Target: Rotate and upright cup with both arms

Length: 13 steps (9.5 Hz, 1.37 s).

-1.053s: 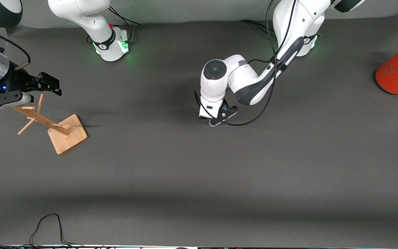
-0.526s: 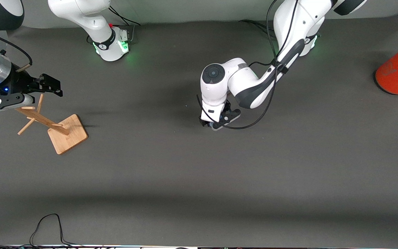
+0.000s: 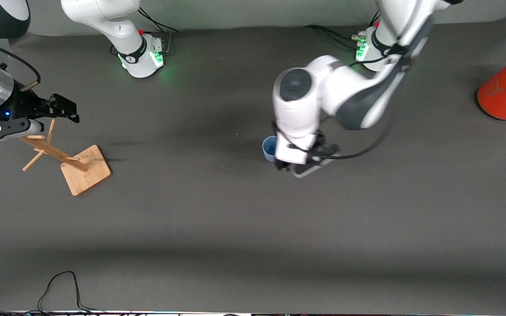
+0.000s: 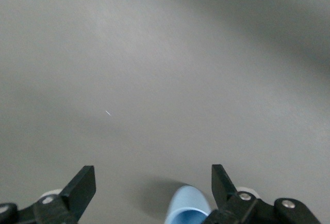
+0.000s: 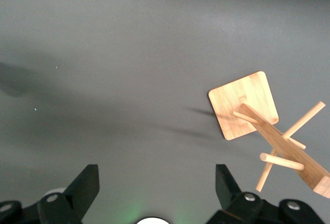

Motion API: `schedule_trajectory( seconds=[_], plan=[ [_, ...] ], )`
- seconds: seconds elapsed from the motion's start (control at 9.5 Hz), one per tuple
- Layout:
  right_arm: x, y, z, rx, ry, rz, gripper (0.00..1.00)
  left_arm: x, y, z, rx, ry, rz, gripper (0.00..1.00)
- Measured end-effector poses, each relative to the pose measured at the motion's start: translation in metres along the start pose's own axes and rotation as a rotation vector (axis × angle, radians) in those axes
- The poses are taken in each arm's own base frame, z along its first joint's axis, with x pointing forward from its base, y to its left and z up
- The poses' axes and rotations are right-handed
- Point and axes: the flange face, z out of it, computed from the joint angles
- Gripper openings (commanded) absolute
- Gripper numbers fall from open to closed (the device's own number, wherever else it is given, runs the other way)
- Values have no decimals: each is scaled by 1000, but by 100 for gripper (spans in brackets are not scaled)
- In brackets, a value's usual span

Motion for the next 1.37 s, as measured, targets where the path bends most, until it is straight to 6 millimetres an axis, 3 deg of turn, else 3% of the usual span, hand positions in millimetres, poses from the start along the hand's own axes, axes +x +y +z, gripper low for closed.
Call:
schedule_trajectory(
  seconds=[0.21, 0.32, 0.74, 0.84, 0.95, 1.37],
  plan=[
    [1, -1, 1, 0, -2, -1, 100, 81, -77, -25, -22, -22, 145, 100],
    [2, -3, 2, -1, -4, -6, 100, 108, -113, -30, -7, -44, 239, 100],
    [7, -4, 4, -3, -8, -8, 100, 165, -222, -53, -7, -109, 570, 100],
    [7, -5, 3, -3, -6, -8, 100, 172, -241, -61, -45, -116, 595, 100],
    [7, -5, 3, 1, -7, -8, 100, 172, -247, -66, -67, -113, 599, 100],
    [7, -9, 2, 13, -4, 63, 100, 158, -242, -42, -124, -175, 529, 100]
  ],
)
